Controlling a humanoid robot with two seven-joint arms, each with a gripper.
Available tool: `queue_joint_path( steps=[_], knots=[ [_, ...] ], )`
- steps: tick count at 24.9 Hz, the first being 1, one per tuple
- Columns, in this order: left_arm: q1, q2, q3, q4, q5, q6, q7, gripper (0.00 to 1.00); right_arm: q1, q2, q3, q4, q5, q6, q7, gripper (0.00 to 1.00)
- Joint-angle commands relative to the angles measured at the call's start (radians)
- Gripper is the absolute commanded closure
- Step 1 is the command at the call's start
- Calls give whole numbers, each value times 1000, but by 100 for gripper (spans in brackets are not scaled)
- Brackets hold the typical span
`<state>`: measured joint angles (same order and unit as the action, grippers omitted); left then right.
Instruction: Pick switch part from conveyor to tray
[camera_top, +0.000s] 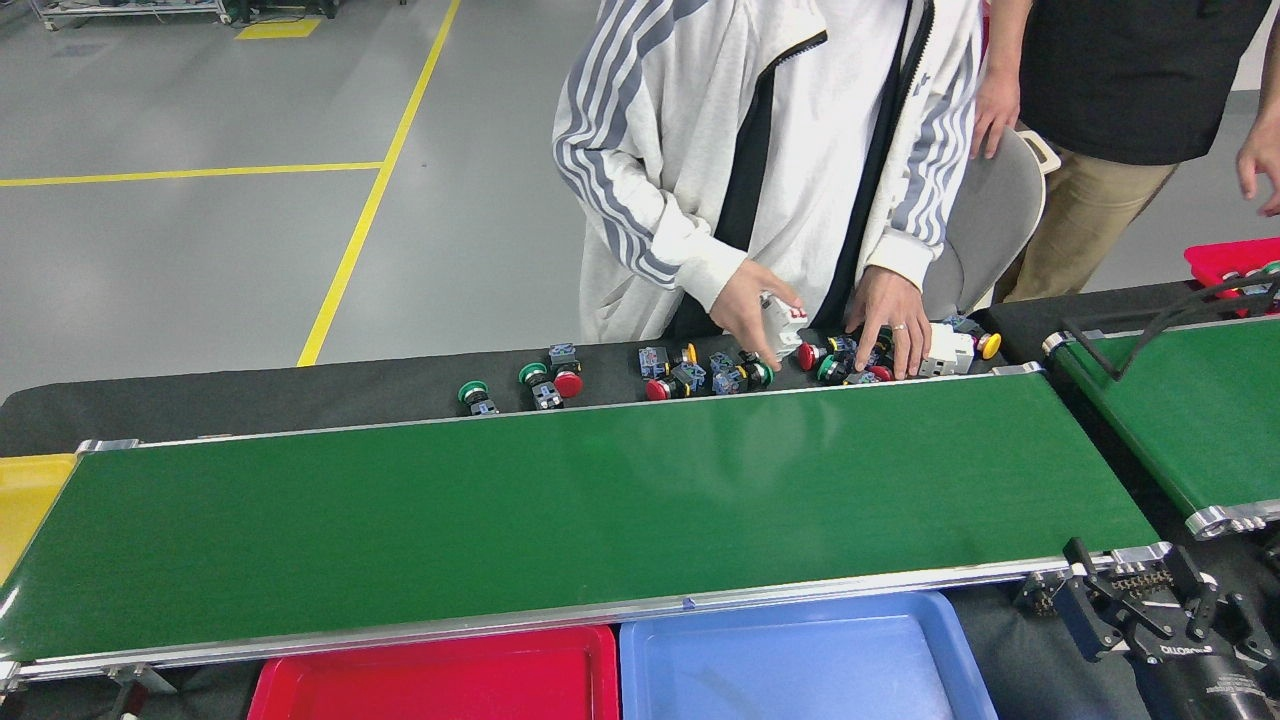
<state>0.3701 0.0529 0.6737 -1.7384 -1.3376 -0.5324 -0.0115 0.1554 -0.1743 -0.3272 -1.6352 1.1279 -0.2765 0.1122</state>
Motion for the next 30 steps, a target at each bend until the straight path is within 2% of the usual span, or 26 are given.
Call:
queue_joint_path(
  steps=[1,4,7,10,14,16,19,25,30],
  knots=[
    [1,7,4,-13,6,-1,7,0,13,19,0,-26,0,-76,-19,0],
    [4,8,7,-12,6,-1,7,0,84,101,0,-94,6,-176,-20,0],
    [6,7,10,-10,6,2,7,0,159,168,5,-137,32,-199,-22,2],
    [-3,7,12,-9,8,2,7,0,156,216,5,-137,125,-176,-25,9],
    [-3,7,14,-9,6,2,7,0,156,199,3,-137,187,-43,-78,9],
    [-7,7,10,-9,6,2,7,0,156,150,2,-137,187,7,-129,9],
    [-39,8,0,-9,8,2,7,0,156,131,2,-135,187,71,-137,5],
    [-60,7,-26,-13,6,-3,7,0,159,128,2,-135,173,57,-146,2],
    [-65,18,-28,-13,3,-3,7,0,177,130,3,-135,112,-6,-146,2]
  ],
)
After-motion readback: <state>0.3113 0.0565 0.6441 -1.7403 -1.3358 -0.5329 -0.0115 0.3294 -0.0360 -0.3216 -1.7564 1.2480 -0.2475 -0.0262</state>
